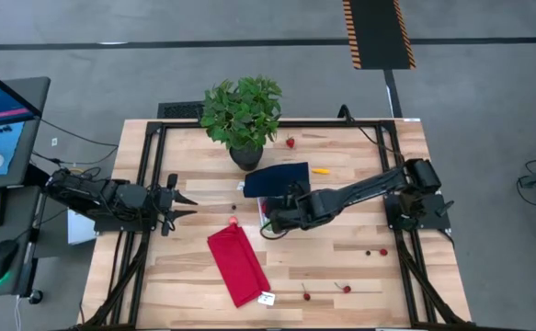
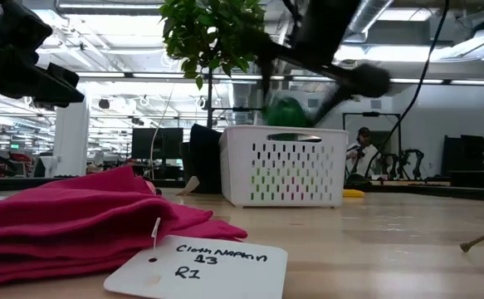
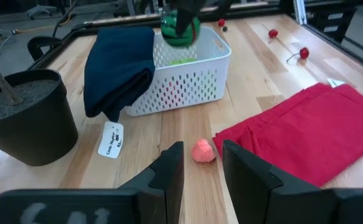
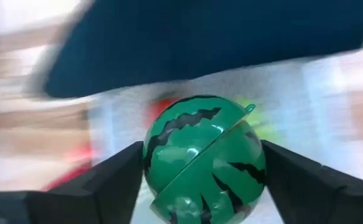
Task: Pick and placing Produce into tupperware
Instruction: Put the watermelon into the bin, then put the cherry into the bin
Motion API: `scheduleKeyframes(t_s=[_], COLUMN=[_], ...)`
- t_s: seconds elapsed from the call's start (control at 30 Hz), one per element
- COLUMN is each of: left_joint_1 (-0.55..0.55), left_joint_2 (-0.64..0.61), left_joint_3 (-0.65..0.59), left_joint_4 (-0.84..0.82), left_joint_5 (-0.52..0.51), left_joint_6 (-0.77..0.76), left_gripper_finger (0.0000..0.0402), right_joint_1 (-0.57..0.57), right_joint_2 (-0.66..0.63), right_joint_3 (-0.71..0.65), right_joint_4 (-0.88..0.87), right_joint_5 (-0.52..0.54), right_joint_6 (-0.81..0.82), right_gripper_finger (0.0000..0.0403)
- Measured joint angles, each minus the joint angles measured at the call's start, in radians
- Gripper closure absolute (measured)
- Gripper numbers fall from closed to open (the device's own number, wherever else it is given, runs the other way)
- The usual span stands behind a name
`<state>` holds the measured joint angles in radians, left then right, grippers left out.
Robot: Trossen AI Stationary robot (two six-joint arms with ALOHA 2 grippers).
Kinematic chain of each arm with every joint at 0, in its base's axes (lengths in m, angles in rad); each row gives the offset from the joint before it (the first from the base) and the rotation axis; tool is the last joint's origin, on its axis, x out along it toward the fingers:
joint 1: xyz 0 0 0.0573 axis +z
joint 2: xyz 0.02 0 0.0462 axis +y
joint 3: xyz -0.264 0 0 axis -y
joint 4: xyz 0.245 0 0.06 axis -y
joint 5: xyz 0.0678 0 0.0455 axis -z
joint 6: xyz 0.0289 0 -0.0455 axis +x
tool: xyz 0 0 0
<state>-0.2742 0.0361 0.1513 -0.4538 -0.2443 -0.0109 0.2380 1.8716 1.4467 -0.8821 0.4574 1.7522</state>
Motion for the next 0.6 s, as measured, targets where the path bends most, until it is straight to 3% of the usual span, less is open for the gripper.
scheduleKeyframes(t_s=[0.17, 0.37, 0.6], left_joint_1=[0.0, 0.0, 0.0], left_joint_2=[0.004, -0.002, -0.002], left_joint_3=[0.0, 0.0, 0.0], left_joint_4=[-0.001, 0.0, 0.0], left_joint_5=[0.0, -0.003, -0.003], left_joint_6=[0.0, 0.0, 0.0], left_gripper_finger=[0.0301, 0.0301, 0.0301], right_joint_1=[-0.023, -0.021, 0.089], right_joint_2=[0.035, 0.014, -0.006], right_joint_3=[0.028, 0.035, 0.036], right_joint_4=[-0.048, -0.022, -0.094], right_joint_5=[-0.011, -0.008, 0.049], right_joint_6=[0.038, -0.032, -0.023], right_gripper_finger=[0.001, 0.0032, 0.0033])
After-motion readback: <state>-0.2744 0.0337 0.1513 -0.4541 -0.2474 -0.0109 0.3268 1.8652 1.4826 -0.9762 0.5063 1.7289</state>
